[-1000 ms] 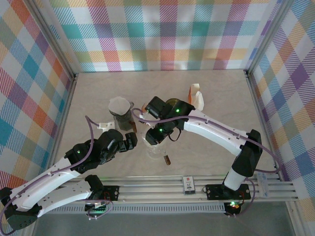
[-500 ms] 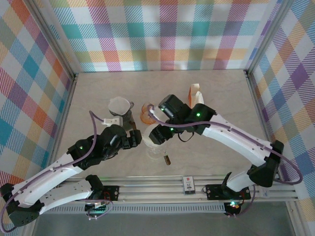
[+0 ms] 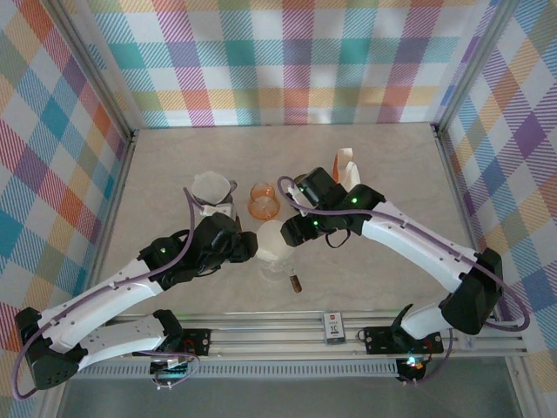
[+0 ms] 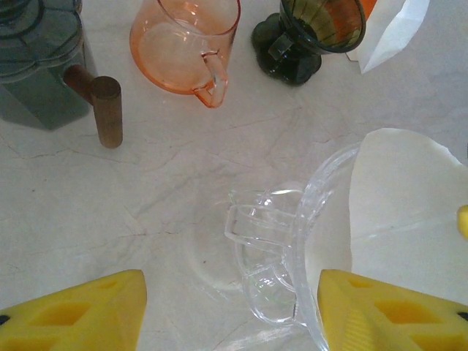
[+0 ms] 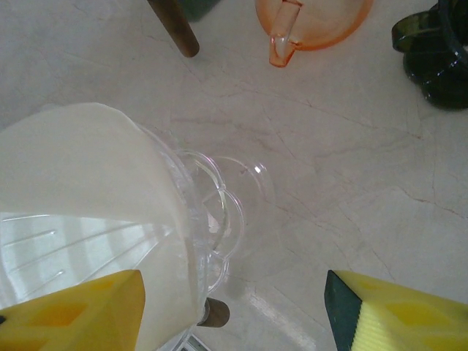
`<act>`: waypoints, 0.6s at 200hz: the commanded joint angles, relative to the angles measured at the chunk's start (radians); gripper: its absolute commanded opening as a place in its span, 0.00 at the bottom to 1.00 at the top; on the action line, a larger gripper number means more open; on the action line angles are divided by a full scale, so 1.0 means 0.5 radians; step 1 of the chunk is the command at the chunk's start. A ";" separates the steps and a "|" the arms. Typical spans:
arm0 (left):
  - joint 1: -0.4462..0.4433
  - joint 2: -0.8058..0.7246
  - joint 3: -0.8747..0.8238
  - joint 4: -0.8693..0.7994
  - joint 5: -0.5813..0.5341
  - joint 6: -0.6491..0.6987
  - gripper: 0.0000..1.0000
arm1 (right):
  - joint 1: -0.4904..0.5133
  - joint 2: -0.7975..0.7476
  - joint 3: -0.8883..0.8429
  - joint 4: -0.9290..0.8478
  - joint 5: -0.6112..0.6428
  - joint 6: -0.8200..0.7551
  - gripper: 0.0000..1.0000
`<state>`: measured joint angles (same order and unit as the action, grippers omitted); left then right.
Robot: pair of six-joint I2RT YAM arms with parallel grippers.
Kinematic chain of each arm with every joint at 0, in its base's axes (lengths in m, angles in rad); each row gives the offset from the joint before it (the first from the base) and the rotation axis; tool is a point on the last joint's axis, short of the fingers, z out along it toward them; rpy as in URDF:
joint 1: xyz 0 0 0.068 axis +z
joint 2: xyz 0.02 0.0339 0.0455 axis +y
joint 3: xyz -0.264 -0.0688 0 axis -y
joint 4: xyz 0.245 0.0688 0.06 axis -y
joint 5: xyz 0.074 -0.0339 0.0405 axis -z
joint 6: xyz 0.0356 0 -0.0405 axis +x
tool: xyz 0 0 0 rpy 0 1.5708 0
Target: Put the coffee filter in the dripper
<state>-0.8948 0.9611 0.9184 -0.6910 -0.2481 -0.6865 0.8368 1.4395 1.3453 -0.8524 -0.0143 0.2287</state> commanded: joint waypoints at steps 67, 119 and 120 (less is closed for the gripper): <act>0.105 0.003 -0.090 0.101 0.152 -0.006 0.64 | -0.005 -0.006 -0.055 0.071 -0.012 0.019 0.72; 0.106 -0.013 -0.083 0.102 0.156 -0.011 0.66 | 0.037 0.100 0.097 0.052 -0.097 -0.043 0.81; 0.105 -0.013 -0.082 0.101 0.156 -0.011 0.66 | 0.039 0.106 0.098 0.052 -0.097 -0.045 0.81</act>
<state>-0.8482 0.9646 0.8864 -0.6506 -0.1848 -0.6876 0.8391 1.4502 1.3441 -0.8341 -0.0269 0.2237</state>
